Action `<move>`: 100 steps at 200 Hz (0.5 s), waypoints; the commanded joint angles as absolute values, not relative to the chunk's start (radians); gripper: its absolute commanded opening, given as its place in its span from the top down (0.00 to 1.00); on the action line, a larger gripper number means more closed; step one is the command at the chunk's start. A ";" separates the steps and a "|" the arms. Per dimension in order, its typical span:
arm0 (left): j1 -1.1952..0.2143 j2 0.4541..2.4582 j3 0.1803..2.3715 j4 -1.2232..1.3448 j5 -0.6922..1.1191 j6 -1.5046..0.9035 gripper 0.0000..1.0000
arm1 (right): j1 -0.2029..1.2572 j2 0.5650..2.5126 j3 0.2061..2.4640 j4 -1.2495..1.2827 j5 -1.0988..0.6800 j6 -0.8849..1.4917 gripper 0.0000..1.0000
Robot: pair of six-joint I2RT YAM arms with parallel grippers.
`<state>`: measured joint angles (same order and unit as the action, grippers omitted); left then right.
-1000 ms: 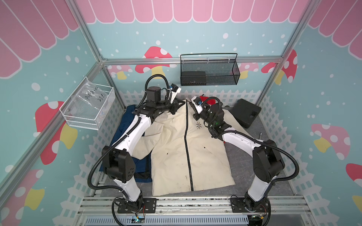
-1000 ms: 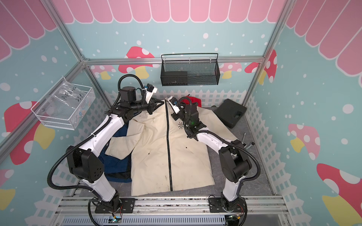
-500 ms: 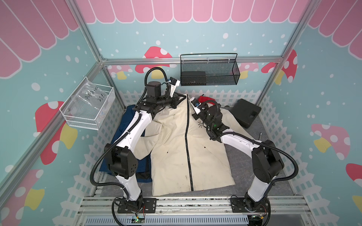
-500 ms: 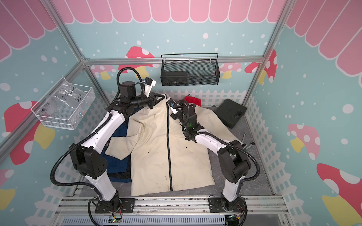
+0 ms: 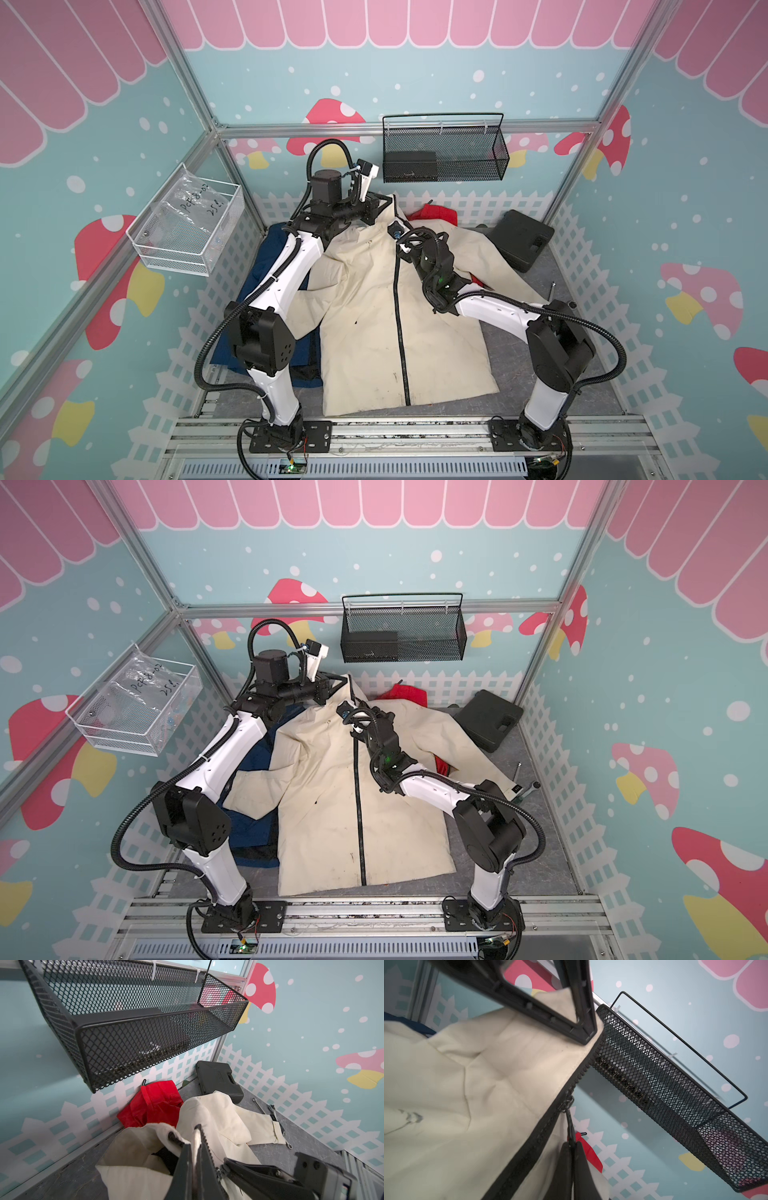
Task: Unzip the jacket
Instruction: Unzip the zipper on the jacket.
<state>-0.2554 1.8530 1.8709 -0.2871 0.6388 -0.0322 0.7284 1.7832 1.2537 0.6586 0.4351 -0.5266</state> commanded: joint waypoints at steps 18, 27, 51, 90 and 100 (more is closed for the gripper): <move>-0.230 1.877 1.924 -0.114 0.589 -0.111 1.00 | 0.774 1.766 1.214 0.677 0.518 -0.624 1.00; -0.230 1.885 1.935 -0.106 0.584 -0.116 1.00 | 0.780 1.767 1.210 0.667 0.529 -0.634 1.00; -0.229 1.903 1.968 -0.103 0.580 -0.127 1.00 | 0.794 1.773 1.212 0.641 0.555 -0.655 1.00; -0.224 1.913 1.991 -0.101 0.579 -0.138 1.00 | 0.810 1.767 1.203 0.627 0.573 -0.663 1.00; -0.223 1.911 1.991 -0.101 0.570 -0.137 1.00 | 0.814 1.766 1.199 0.628 0.577 -0.669 1.00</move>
<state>-0.2382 1.9079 1.9419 -0.2016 0.6159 -0.1230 0.7887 1.7832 1.2217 0.6415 0.5686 -0.6323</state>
